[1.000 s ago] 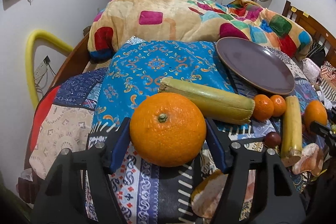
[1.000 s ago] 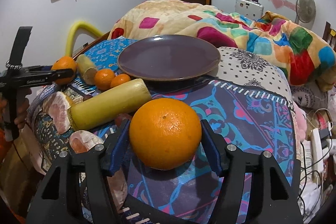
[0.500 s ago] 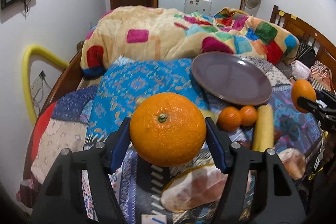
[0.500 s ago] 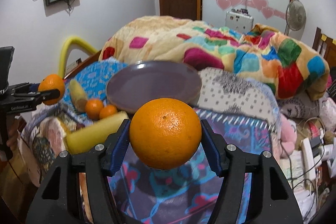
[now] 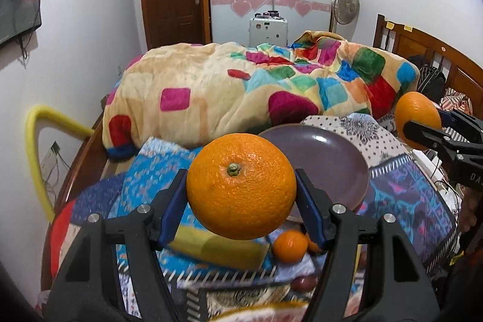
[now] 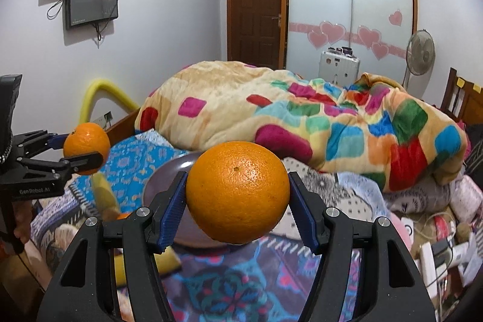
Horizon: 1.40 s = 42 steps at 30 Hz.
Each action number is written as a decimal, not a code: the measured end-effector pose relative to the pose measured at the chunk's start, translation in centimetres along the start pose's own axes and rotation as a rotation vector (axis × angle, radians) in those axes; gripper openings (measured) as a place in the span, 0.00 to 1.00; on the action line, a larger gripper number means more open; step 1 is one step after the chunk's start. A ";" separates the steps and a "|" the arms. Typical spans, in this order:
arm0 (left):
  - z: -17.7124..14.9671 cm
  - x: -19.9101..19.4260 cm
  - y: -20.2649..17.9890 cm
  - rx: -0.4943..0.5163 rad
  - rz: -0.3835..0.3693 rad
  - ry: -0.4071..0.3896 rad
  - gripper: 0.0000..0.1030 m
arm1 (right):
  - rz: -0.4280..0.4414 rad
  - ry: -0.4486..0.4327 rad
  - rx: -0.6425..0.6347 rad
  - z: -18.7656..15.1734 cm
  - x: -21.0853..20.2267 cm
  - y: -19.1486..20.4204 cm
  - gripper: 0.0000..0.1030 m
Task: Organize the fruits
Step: 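Carry the left tool's orange onto the dark plate while the right tool carries its orange there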
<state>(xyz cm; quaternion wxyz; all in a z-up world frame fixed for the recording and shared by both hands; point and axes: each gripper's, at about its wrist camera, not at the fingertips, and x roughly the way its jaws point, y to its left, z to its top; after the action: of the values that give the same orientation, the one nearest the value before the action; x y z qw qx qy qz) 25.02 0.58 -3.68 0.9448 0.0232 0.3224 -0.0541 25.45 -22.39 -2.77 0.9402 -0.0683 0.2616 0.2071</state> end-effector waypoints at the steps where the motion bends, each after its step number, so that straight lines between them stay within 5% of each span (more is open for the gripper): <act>1: 0.4 0.3 -0.3 0.008 0.001 -0.002 0.66 | -0.001 -0.001 -0.003 0.3 0.3 0.0 0.60; 12: 3.8 3.3 -3.0 0.051 -0.014 -0.008 0.66 | -0.011 0.030 -0.030 1.5 4.4 -0.5 0.60; 31: 4.4 14.7 -2.0 -0.034 -0.036 0.304 0.66 | 0.016 0.265 -0.094 -0.5 12.1 -1.1 0.60; 42: 3.6 16.7 -3.1 0.012 -0.044 0.366 0.66 | 0.046 0.319 -0.098 -1.0 13.3 -1.0 0.60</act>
<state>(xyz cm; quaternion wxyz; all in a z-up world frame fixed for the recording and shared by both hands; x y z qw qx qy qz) 39.93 -4.19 -11.05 0.8688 0.0310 0.4890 -0.0717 35.73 -18.79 -10.55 0.8773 -0.1400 0.3986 0.2278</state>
